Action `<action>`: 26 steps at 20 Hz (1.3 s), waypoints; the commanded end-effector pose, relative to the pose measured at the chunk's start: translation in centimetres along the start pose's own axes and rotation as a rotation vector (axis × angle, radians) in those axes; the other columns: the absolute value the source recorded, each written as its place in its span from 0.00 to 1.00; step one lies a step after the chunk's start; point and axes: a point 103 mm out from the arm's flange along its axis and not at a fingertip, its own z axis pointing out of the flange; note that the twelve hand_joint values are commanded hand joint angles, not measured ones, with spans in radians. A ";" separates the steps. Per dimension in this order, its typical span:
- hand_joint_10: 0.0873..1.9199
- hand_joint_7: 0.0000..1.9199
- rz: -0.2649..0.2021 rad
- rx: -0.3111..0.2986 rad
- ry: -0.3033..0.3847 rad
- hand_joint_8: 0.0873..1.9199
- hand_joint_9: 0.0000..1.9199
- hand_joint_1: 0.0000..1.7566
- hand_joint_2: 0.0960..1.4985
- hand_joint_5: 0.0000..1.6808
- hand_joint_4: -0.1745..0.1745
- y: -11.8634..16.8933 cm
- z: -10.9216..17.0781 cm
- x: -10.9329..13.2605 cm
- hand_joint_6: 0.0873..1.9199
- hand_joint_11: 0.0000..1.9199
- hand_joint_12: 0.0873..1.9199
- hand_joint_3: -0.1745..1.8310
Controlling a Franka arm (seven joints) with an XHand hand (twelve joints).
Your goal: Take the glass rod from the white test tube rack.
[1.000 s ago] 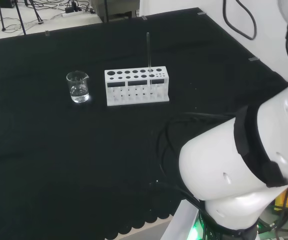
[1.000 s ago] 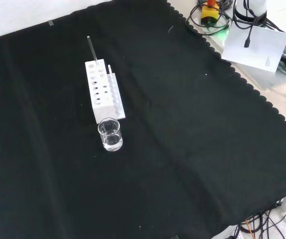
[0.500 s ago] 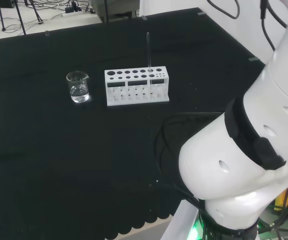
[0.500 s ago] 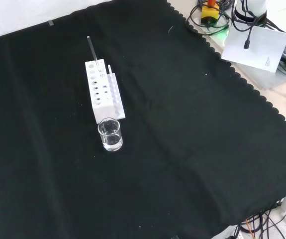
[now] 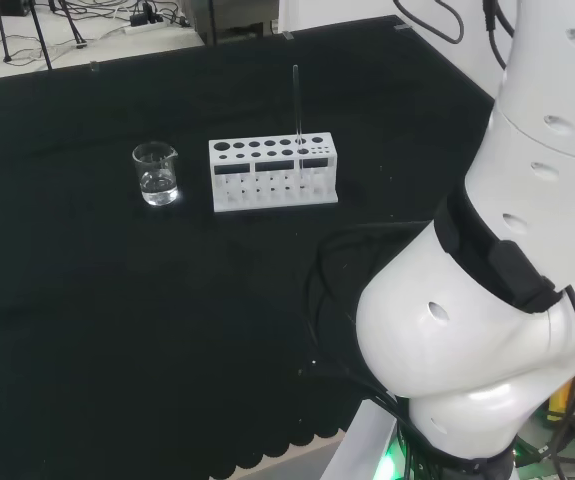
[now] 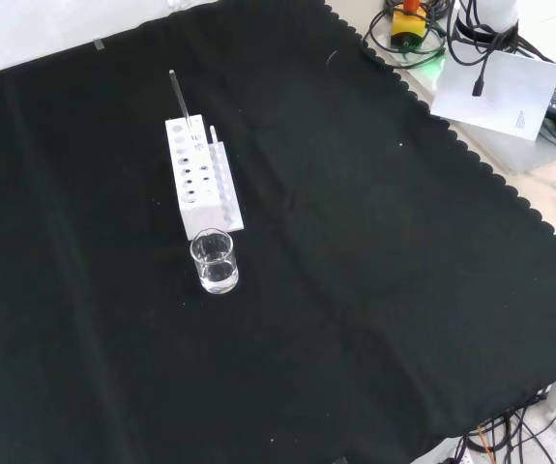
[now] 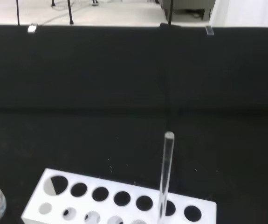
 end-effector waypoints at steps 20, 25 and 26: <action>0.45 0.01 0.043 0.084 -0.008 0.45 0.14 0.24 0.72 0.05 0.05 4.6 8.9 -2.3 0.00 0.03 0.74 0.28; 0.46 0.04 0.035 0.100 -0.032 0.47 0.17 0.22 0.74 0.05 0.04 3.8 9.4 -2.0 0.00 0.06 0.74 0.29; 0.45 0.05 0.033 0.103 -0.036 0.47 0.19 0.22 0.74 0.06 0.04 3.6 9.5 -1.9 0.00 0.06 0.74 0.29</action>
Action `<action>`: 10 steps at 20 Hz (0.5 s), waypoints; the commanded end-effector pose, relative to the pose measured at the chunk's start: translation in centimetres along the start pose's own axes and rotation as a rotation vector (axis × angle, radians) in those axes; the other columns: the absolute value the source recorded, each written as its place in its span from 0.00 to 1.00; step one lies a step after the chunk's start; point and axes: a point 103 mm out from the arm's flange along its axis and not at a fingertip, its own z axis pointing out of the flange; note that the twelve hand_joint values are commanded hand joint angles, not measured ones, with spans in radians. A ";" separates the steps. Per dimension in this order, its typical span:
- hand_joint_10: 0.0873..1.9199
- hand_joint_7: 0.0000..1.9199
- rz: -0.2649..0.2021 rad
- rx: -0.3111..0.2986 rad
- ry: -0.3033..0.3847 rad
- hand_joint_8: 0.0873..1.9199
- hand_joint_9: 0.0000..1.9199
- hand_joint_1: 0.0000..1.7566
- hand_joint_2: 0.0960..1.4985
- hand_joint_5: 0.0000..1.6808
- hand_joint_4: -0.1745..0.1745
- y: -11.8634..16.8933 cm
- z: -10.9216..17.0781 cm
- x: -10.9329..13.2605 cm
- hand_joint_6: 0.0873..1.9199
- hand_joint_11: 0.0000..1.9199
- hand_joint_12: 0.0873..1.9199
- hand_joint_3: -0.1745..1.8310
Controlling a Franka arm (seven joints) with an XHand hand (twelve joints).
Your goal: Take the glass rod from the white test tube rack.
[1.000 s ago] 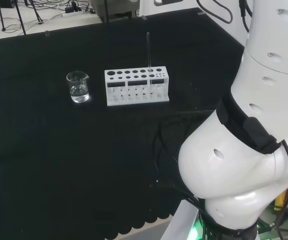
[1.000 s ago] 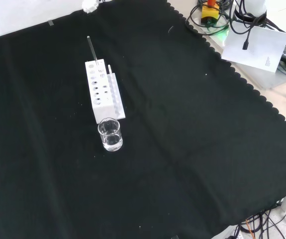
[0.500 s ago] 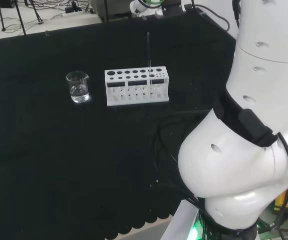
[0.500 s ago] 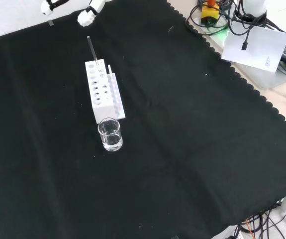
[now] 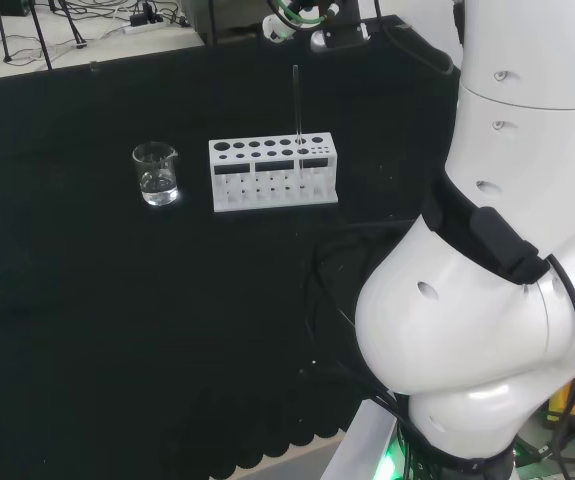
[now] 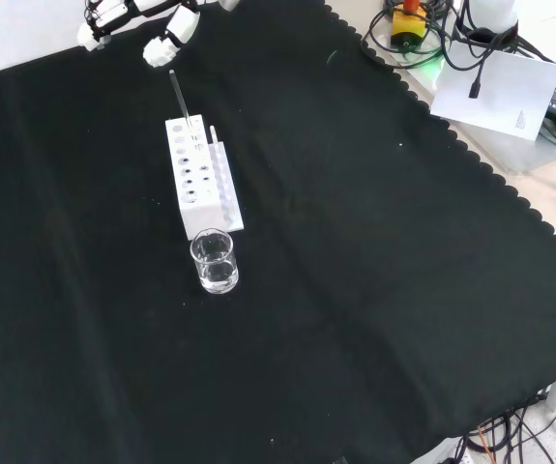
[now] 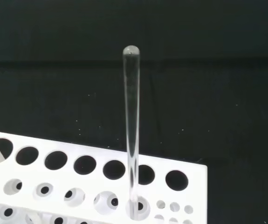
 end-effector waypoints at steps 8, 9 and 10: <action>0.44 0.09 -0.006 0.047 -0.049 0.48 0.25 0.21 0.75 0.07 0.03 -1.3 2.9 0.3 0.00 0.10 0.73 0.29; 0.44 0.09 -0.006 0.049 -0.062 0.48 0.25 0.21 0.75 0.07 0.03 -1.3 3.2 0.3 0.00 0.10 0.73 0.29; 0.44 0.10 -0.005 0.055 -0.064 0.48 0.26 0.21 0.75 0.07 0.03 -1.3 3.5 0.3 0.00 0.11 0.73 0.29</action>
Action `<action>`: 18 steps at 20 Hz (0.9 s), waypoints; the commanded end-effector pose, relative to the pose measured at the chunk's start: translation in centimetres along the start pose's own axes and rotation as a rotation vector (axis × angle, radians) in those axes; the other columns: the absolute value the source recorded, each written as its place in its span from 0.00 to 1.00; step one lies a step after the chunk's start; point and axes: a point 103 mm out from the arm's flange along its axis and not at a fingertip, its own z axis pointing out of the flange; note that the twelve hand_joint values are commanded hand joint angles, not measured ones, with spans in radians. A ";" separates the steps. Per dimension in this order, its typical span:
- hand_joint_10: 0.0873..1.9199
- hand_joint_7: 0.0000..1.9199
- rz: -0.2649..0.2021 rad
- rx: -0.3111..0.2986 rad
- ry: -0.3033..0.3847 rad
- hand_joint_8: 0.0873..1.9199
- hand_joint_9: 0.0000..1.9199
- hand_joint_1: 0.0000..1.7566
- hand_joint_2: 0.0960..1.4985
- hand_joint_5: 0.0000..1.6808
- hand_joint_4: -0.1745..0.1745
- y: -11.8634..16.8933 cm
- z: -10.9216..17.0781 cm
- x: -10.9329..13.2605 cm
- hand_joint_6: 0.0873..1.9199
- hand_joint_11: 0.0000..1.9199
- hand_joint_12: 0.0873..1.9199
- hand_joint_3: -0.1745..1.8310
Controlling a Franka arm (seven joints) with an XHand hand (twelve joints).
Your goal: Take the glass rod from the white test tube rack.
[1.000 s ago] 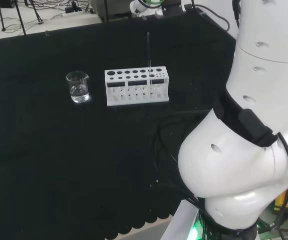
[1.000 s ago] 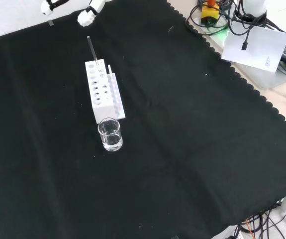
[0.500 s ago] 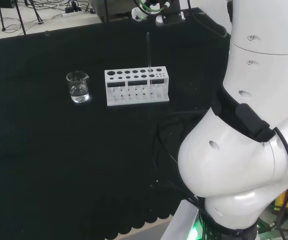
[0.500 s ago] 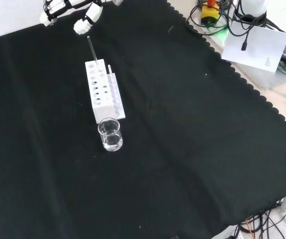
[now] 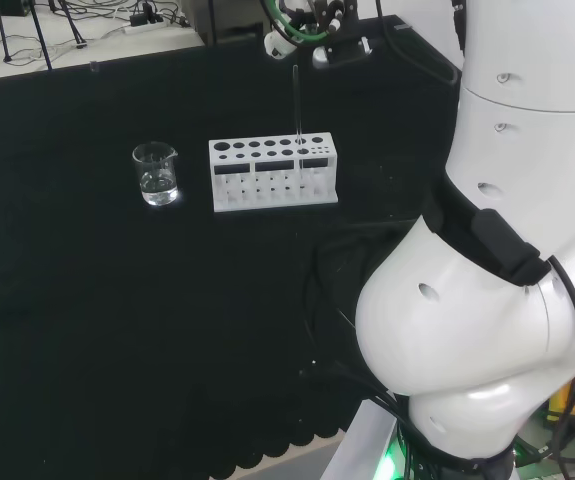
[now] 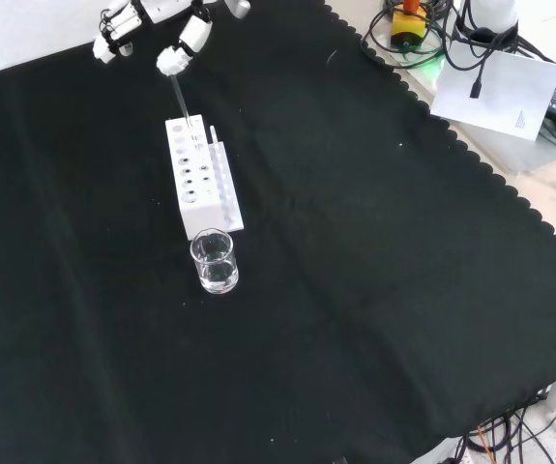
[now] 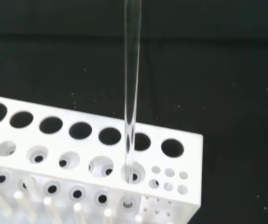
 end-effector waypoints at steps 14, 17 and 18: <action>0.42 0.36 0.001 0.061 -0.092 0.47 0.51 0.20 0.76 0.14 0.00 -0.5 3.7 0.5 0.00 0.33 0.67 0.29; 0.44 0.42 -0.026 0.043 -0.096 0.49 0.58 0.21 0.75 0.18 0.00 -0.7 3.6 1.3 0.00 0.39 0.65 0.29; 0.45 0.44 -0.031 0.037 -0.098 0.49 0.60 0.22 0.75 0.19 0.00 -0.8 3.6 1.4 0.00 0.41 0.64 0.29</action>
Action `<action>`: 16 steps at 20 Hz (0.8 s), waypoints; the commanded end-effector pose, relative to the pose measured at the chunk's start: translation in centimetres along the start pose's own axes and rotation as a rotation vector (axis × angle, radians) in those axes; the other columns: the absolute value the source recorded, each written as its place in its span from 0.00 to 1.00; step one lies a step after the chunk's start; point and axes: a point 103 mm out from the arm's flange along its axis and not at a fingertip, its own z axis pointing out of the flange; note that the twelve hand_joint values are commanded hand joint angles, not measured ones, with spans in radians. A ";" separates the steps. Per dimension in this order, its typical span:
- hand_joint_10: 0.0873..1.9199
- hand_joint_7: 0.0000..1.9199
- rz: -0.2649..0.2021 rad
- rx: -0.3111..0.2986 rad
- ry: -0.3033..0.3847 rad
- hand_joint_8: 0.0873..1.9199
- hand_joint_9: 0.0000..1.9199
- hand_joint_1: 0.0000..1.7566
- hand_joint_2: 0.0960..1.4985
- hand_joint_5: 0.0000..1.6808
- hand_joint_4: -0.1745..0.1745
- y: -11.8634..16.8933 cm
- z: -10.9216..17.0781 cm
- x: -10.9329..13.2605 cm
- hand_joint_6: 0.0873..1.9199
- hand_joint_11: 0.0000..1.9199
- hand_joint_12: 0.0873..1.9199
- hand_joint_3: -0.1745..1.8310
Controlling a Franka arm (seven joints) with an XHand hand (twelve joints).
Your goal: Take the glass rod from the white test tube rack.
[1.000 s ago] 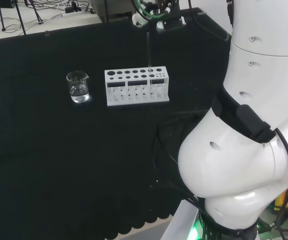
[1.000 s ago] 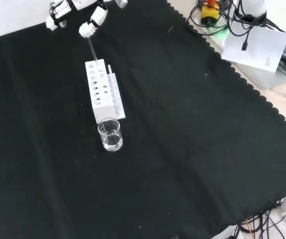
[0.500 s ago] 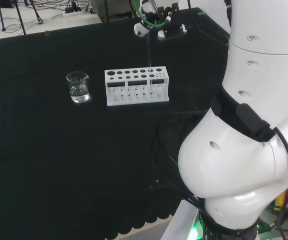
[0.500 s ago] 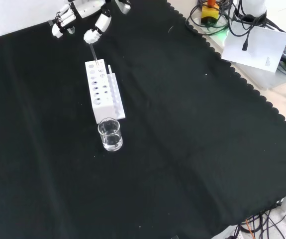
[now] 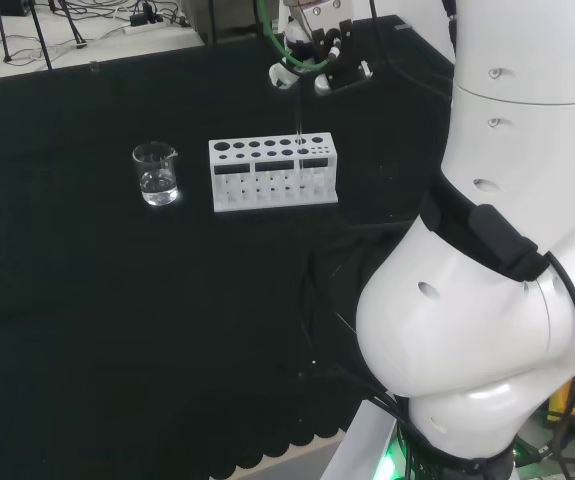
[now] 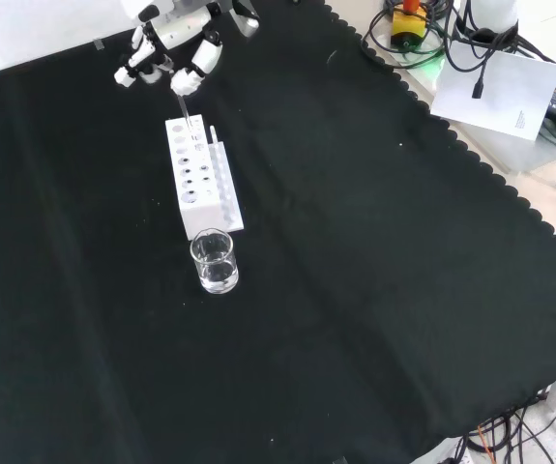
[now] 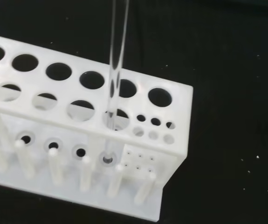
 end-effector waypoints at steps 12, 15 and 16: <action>0.41 0.62 -0.033 -0.059 -0.011 0.52 0.79 0.48 0.68 0.37 0.00 -0.1 -0.3 0.2 0.45 0.67 0.53 0.33; 0.40 0.63 -0.038 -0.032 -0.042 0.54 0.82 0.57 0.74 0.41 0.00 0.0 0.0 0.4 0.63 0.74 0.47 0.22; 0.40 0.63 -0.041 -0.025 -0.047 0.55 0.82 0.59 0.78 0.41 0.00 0.0 0.1 0.5 0.68 0.76 0.46 0.17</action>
